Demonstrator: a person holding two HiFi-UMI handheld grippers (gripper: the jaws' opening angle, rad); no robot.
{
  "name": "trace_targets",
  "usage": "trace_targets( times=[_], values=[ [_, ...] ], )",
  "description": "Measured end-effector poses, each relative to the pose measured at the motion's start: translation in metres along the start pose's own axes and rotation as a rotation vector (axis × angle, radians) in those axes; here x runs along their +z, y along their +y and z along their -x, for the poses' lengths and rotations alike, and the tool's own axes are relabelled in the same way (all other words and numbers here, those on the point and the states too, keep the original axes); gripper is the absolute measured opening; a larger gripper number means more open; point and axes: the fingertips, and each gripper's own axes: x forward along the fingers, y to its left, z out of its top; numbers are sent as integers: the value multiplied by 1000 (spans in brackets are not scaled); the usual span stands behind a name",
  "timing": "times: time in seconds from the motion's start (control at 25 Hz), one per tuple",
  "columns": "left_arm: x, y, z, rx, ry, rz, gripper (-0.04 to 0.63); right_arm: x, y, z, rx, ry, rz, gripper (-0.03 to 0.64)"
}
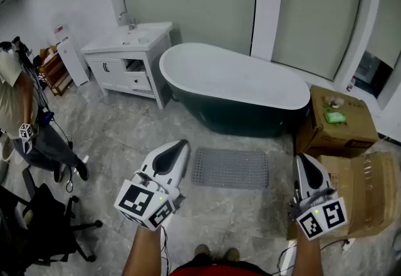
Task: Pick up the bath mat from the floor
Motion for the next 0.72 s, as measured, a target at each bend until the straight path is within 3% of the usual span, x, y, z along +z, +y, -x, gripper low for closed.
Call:
trace_targets(
  times=[0.4,0.72],
  values=[
    [-2,18,9,1,-15,8,15,6,13,-4,-8,-37,-12,3],
    [-7,45,28,1,-29,30,15,3,33,-6,-34,-4,20,3]
  ],
)
